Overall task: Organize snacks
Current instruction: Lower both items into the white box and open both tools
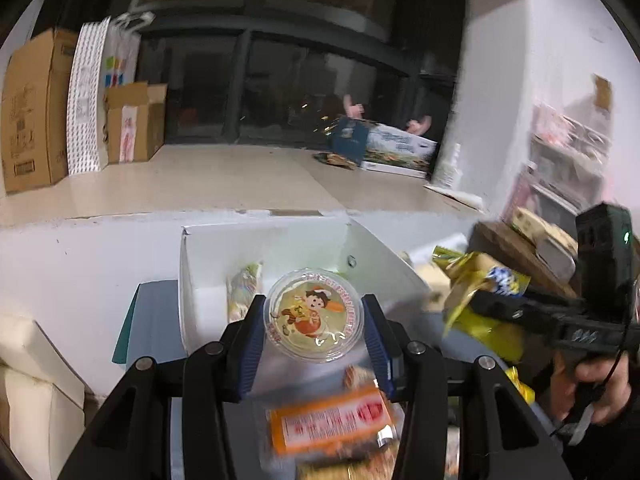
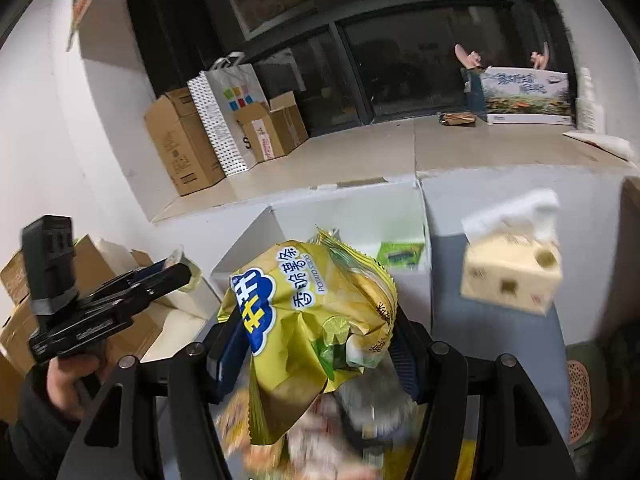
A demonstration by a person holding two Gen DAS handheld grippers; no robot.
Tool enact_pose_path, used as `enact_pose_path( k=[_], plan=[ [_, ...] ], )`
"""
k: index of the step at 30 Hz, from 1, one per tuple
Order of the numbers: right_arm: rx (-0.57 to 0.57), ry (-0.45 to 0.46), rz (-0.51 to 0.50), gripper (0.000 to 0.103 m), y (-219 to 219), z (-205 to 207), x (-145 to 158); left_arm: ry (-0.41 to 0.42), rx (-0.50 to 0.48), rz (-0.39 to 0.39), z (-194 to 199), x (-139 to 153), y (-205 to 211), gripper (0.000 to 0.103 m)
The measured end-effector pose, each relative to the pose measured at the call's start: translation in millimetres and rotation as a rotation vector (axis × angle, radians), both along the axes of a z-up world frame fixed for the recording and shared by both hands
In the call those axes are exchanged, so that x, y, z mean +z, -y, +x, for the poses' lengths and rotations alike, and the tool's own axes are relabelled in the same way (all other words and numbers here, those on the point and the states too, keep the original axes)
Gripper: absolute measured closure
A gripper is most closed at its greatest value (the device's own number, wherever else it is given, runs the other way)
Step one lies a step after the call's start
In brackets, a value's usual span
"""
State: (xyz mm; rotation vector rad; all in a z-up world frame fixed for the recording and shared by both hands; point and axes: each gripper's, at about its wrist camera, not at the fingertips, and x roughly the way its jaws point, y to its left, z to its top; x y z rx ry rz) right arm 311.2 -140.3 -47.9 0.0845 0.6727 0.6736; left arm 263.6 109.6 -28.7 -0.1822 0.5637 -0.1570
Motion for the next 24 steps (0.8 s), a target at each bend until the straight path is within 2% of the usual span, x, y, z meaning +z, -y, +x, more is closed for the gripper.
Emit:
enact_pose_path(
  k=[1, 4, 6, 8, 10, 12, 14, 15, 17, 20, 24],
  plan=[
    [-0.023, -0.011, -0.019, 0.036, -9.1, 17.9, 0.8, -0.013, 0.008, -0.007, 11.3, 1.4, -3.3, 0.052],
    [-0.047, -0.057, -0.019, 0.036, -27.3, 60.6, -2.0, -0.037, 0.05, 0.045, 44.9, 0.6, -8.2, 0.052],
    [-0.067, -0.101, -0.026, 0.036, -37.7, 85.6, -7.1, -0.062, 0.06, 0.039, 66.8, -3.1, -12.6, 0.052],
    [-0.082, -0.149, -0.077, 0.036, -50.6, 109.6, -14.1, -0.081, 0.078, 0.034, 84.0, -8.5, -16.9, 0.052],
    [-0.1, -0.156, -0.12, 0.036, -58.3, 123.6, -19.3, -0.136, 0.086, 0.016, 98.1, -17.7, -20.0, 0.052],
    [-0.096, -0.165, -0.123, 0.035, -60.2, 130.3, -23.0, -0.152, 0.108, -0.007, 102.3, -26.5, -24.0, 0.049],
    [-0.107, -0.189, -0.097, 0.028, -57.7, 136.1, -27.0, -0.18, 0.146, 0.012, 106.3, -33.6, -26.1, 0.023],
    [-0.116, -0.202, -0.089, 0.013, -55.8, 138.1, -29.5, -0.184, 0.152, 0.022, 106.7, -36.4, -26.7, 0.0],
    [-0.133, -0.192, -0.092, 0.0, -52.9, 138.8, -31.4, -0.18, 0.159, 0.03, 102.8, -39.3, -27.0, 0.0],
    [-0.131, -0.188, -0.098, 0.0, -50.1, 139.0, -30.8, -0.196, 0.144, -0.003, 98.5, -41.1, -28.7, 0.0],
    [-0.141, -0.197, -0.026, 0.0, -38.9, 131.4, -24.3, -0.187, 0.144, 0.012, 88.7, -35.3, -27.2, 0.0]
  ],
)
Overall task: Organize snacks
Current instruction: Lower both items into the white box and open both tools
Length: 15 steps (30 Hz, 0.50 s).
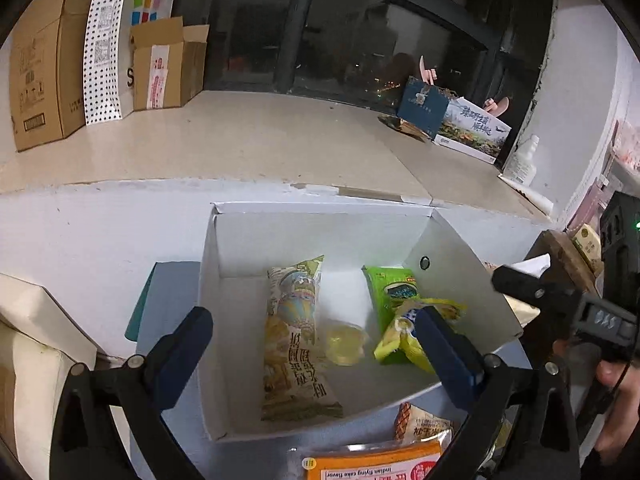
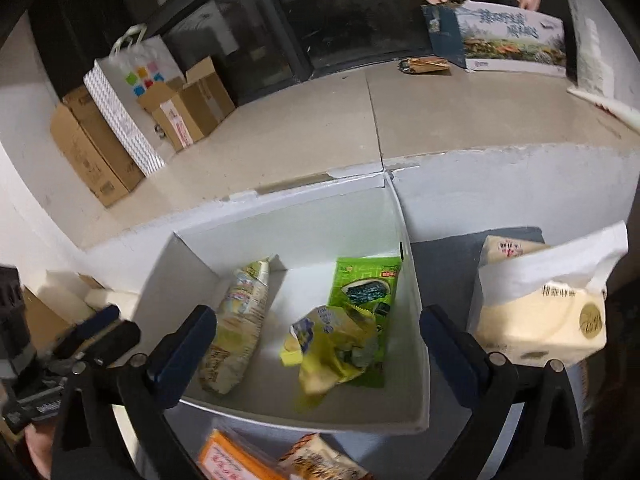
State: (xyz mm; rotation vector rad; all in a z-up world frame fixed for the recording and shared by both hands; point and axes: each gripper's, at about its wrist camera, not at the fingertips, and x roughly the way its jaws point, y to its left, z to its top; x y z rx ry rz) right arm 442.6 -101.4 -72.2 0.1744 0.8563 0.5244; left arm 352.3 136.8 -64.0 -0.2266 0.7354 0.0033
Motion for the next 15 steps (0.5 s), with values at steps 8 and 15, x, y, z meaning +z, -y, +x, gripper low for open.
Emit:
enact_pose_path(
  k=[8, 15],
  plan=[
    [0.062, 0.149, 0.071, 0.0, 30.9, -65.4, 41.3, 0.081, -0.092, 0.032, -67.0, 30.1, 22.9, 0.0],
    [0.07, 0.27, 0.182, 0.0, 92.8, -164.1, 41.7, 0.166, -0.209, 0.036, -166.3, 36.0, 52.6, 0.0]
  ],
)
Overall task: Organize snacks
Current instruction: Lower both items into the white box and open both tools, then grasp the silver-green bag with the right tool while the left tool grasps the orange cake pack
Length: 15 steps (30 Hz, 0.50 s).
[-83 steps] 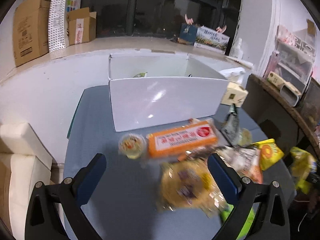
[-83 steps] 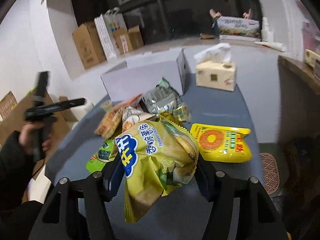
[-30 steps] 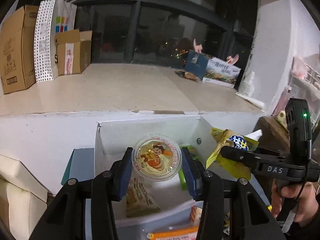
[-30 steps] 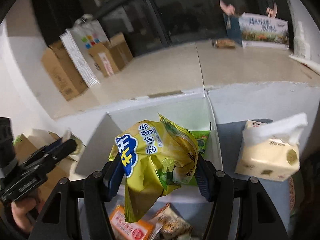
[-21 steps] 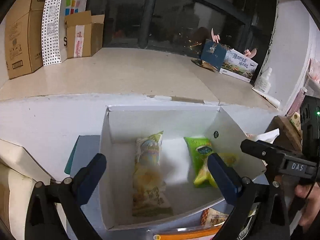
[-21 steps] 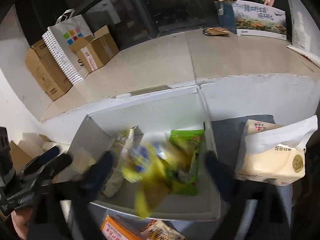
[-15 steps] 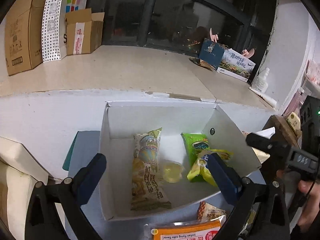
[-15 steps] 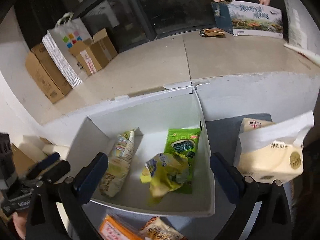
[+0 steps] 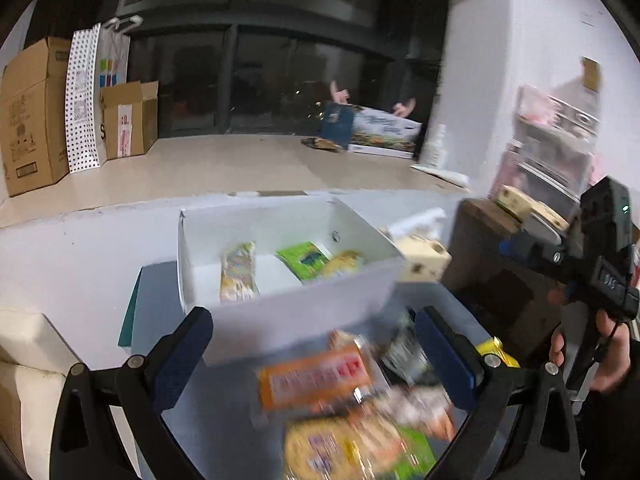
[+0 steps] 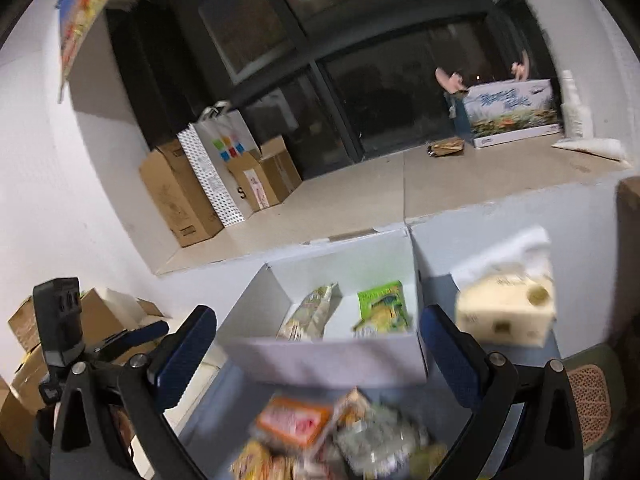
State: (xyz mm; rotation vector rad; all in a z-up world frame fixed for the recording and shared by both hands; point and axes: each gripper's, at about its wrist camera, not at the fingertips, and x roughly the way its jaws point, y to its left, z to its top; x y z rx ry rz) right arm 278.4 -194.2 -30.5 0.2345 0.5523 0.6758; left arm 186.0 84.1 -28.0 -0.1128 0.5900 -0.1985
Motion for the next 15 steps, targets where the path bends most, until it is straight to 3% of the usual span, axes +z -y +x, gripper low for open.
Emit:
enact_pose_path(
  k=[8, 10, 12, 15],
  plan=[
    [-0.053, -0.051, -0.065, 0.0, 55.0, -106.2, -67.2, 0.023, 0.015, -0.059, -95.8, -37.0, 19.1, 0.0],
    [-0.05, -0.081, -0.1, 0.0, 63.8, -116.5, -80.3, 0.013, -0.001, -0.061, -108.9, -46.1, 24.8, 0.0],
    [-0.07, -0.095, -0.152, 0.0, 70.8, -121.2, -87.8, 0.016, 0.009, -0.005, -119.7, -50.9, 32.9, 0.0],
    [-0.078, -0.116, -0.169, 0.0, 78.2, -118.2, -92.0, 0.017, -0.006, -0.027, -127.8, -51.7, 34.3, 0.0]
  ],
)
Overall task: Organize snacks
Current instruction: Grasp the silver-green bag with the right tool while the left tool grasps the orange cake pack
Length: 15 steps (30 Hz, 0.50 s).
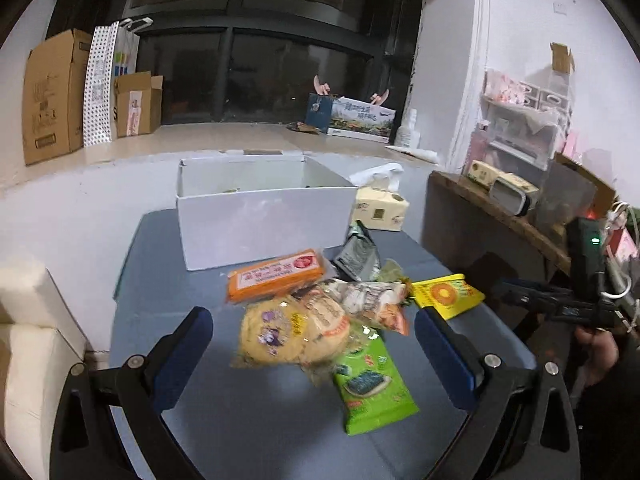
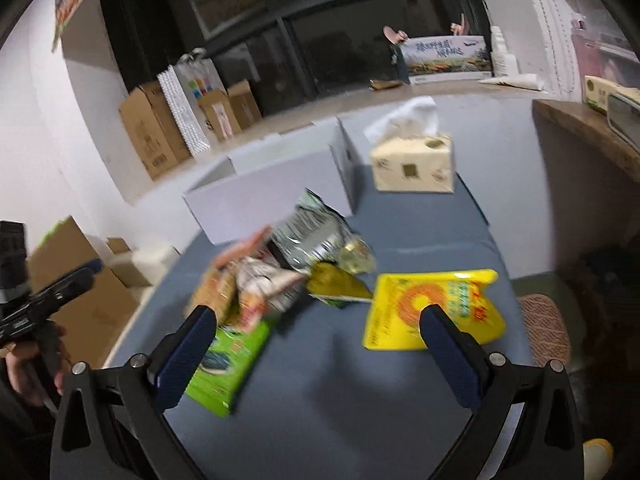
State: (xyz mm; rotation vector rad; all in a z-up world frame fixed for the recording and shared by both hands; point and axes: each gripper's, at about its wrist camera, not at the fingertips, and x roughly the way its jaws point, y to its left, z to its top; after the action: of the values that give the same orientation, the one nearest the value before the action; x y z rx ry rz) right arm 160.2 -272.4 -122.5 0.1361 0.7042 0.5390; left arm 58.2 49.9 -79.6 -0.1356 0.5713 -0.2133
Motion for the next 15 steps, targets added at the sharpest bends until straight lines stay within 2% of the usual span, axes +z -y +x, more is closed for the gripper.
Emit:
enact_pose_path(
  k=[2, 4, 10, 15],
  plan=[
    [0.008, -0.013, 0.002, 0.0, -1.8, 9.3, -2.0, 0.001, -0.01, -0.012, -1.2, 0.7, 0.8, 0.0],
    [0.035, -0.02, -0.022, 0.0, -10.8, 20.4, -5.2, -0.002, -0.015, 0.01, -0.8, 0.7, 4.2, 0.0],
    [0.171, -0.014, -0.236, 0.0, -76.5, 85.5, -15.0, -0.011, -0.032, 0.03, -1.0, -2.7, 9.4, 0.0],
    [0.224, -0.031, -0.337, 0.0, -115.3, 135.6, -27.0, -0.028, -0.006, 0.075, -0.3, -8.9, 4.3, 0.0]
  ],
)
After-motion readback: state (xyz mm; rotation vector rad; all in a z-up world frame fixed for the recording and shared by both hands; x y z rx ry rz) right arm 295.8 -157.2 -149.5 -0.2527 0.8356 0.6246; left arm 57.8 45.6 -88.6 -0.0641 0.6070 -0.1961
